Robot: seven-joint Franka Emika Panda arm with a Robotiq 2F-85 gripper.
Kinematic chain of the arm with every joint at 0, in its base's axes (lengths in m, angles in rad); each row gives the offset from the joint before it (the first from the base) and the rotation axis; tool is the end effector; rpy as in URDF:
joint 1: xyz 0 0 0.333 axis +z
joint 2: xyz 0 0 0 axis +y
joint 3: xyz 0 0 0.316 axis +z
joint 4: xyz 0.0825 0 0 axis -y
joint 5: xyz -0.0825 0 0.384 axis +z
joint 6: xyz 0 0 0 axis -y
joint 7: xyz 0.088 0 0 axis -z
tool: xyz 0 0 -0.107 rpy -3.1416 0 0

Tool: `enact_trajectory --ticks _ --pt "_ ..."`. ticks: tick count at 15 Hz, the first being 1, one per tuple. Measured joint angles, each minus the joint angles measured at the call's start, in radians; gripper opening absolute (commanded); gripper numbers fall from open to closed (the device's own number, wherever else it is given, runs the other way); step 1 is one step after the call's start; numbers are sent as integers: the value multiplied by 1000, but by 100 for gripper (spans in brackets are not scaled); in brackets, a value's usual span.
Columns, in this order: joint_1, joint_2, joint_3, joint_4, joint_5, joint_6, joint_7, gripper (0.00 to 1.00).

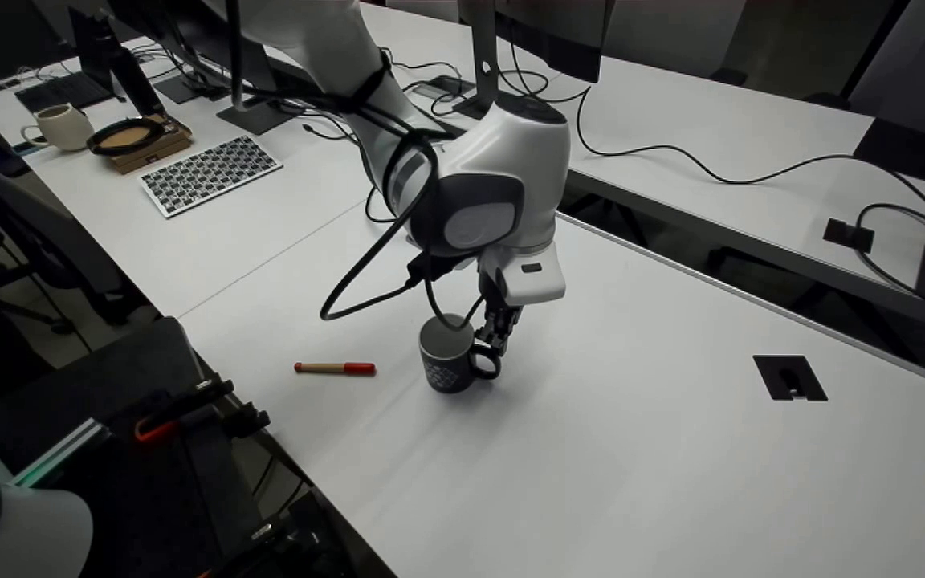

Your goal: Turn the mug around using the handle

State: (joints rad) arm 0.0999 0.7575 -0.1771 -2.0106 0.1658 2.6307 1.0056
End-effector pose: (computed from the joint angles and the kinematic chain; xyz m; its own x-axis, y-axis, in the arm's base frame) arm 0.5670 -0.0532 0.0672 0.3686 -0.9295 -0.0124 -0.9213 -0.3671 0.1286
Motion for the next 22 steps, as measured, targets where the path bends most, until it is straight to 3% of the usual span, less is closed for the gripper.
enact_trajectory --ticks 22 --pt "-26 -64 9 -106 90 79 3 0"
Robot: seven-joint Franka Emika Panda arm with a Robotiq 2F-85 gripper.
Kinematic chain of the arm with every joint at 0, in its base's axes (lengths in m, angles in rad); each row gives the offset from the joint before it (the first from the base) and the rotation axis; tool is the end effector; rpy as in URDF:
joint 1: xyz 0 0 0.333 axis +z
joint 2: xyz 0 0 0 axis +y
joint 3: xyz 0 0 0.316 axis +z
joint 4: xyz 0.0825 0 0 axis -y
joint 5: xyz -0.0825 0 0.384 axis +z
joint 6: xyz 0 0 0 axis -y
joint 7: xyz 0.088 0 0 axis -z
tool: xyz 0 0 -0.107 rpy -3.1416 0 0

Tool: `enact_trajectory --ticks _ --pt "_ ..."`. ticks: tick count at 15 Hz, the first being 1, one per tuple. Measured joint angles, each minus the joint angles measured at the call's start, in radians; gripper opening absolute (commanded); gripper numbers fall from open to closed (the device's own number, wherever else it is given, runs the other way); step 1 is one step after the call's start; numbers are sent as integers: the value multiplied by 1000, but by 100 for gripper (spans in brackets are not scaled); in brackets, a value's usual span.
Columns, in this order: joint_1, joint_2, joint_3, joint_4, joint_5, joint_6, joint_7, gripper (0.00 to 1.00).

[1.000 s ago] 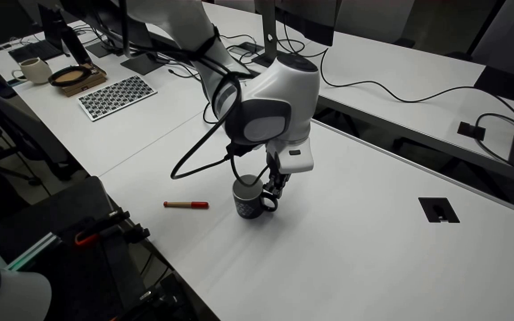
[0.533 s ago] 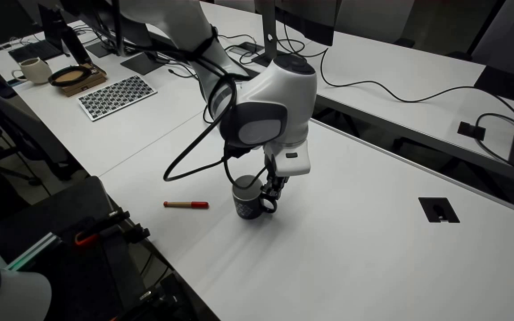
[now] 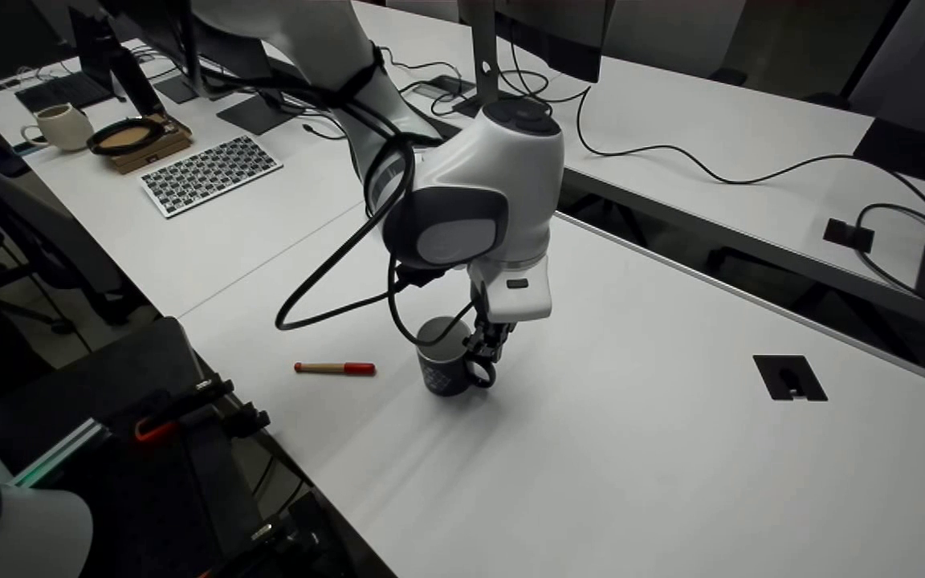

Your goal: Turn the mug around using the handle

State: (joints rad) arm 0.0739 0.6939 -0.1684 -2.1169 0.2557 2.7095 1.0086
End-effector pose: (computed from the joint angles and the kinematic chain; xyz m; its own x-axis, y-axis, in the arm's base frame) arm 0.5428 -0.0670 0.0773 0.2603 -0.9652 -0.0247 -0.9621 -0.2614 0.0775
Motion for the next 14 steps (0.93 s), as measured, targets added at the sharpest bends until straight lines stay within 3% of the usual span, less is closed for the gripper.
enact_trajectory --ticks 14 --pt "0 -41 3 -82 1 34 29 0"
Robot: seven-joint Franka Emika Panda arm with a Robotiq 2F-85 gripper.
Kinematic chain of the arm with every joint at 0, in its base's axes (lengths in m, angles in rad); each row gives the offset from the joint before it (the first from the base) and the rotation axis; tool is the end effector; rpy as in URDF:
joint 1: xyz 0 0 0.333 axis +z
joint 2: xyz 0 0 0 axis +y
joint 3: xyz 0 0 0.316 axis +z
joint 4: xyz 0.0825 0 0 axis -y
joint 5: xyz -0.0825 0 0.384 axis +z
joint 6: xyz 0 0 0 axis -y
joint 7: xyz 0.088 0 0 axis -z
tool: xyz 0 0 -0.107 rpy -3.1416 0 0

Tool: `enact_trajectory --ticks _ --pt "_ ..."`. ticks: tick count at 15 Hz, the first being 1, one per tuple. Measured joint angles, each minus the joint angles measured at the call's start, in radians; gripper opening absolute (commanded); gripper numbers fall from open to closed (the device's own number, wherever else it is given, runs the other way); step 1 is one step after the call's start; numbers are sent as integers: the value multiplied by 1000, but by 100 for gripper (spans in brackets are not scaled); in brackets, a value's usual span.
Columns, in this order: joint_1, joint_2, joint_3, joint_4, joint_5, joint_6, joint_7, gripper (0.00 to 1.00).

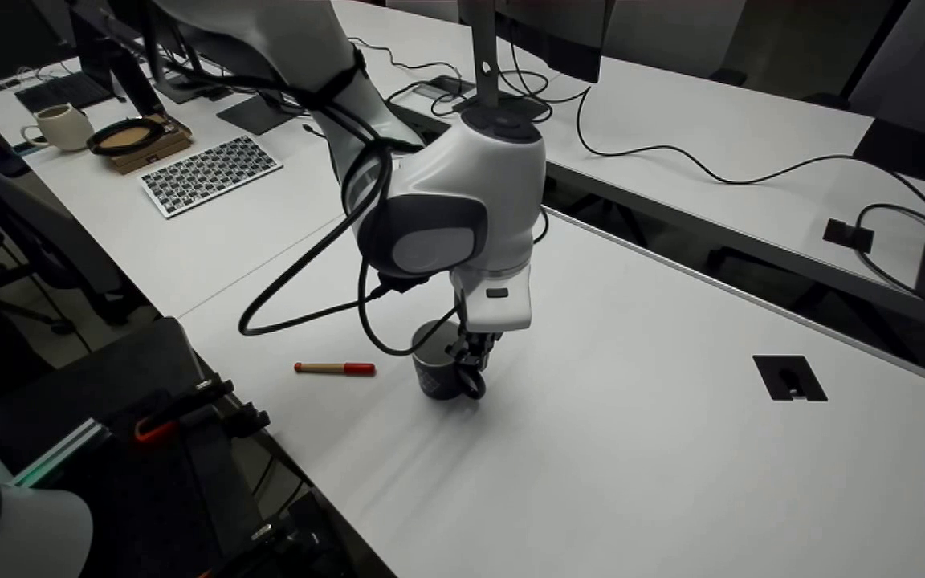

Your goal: Turn the mug around using the handle

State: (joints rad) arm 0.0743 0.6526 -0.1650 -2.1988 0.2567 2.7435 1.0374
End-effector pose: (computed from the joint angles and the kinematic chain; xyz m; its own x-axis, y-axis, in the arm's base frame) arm 0.5199 -0.0654 0.0791 0.2268 -0.9736 -0.0243 -0.9699 -0.2280 0.0856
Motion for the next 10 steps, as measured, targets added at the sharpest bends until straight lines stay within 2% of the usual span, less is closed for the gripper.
enact_trajectory --ticks 10 --pt "3 -33 0 -52 0 33 20 0"
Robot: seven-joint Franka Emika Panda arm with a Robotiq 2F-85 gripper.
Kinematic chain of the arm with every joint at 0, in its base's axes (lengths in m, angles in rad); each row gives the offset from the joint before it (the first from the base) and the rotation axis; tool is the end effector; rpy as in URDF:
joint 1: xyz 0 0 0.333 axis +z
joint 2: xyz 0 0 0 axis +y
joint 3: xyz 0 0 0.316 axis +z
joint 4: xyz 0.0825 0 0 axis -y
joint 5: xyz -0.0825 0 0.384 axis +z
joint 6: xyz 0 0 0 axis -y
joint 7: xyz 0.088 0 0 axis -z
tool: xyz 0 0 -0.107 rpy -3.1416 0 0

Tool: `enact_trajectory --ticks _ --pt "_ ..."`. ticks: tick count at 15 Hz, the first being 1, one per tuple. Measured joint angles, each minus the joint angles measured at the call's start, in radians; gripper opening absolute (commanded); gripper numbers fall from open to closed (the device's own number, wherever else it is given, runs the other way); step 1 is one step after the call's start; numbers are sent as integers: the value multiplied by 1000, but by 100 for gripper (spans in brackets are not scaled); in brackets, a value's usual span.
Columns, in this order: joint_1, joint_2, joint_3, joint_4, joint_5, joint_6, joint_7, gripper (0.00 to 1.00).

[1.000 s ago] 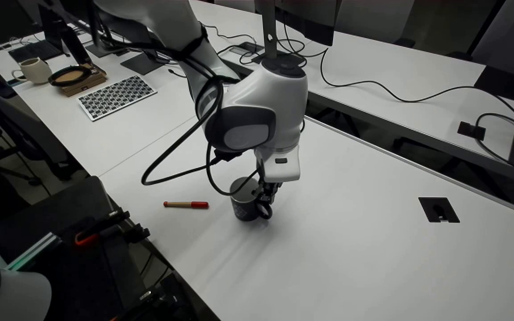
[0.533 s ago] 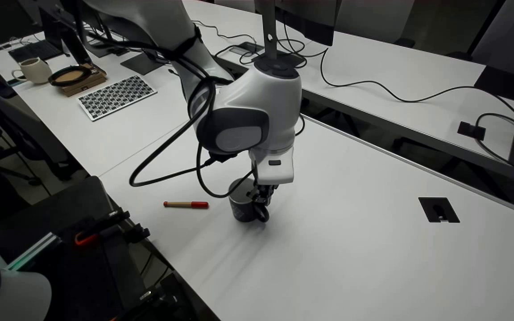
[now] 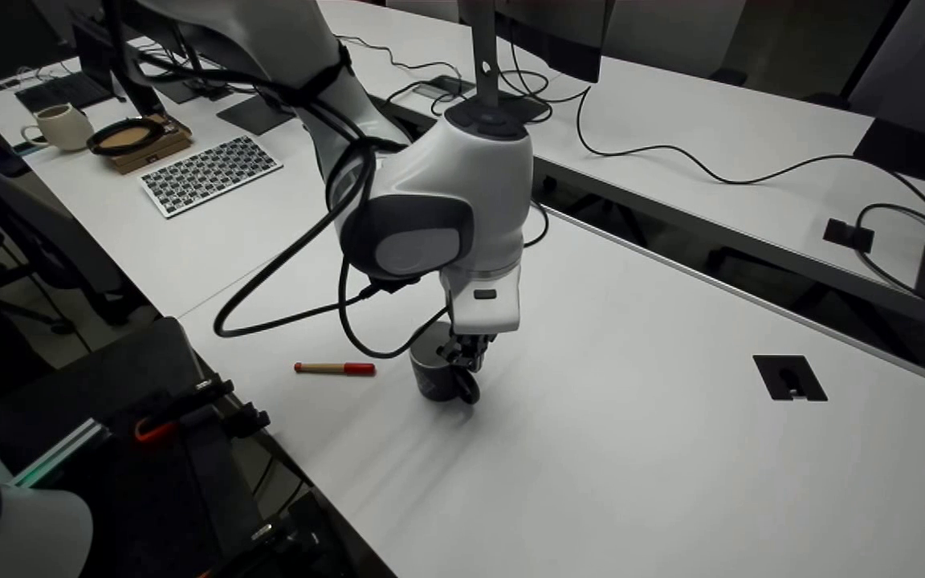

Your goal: Turn the mug around using the handle

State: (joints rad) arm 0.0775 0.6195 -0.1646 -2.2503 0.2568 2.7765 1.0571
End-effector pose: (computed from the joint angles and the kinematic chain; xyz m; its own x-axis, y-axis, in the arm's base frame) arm 0.5083 -0.0639 0.0850 0.2071 -0.9782 -0.0158 -0.9754 -0.2077 0.0740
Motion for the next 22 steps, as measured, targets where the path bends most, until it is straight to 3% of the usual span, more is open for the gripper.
enact_trajectory --ticks 22 --pt "-5 0 -28 -57 13 0 129 0"
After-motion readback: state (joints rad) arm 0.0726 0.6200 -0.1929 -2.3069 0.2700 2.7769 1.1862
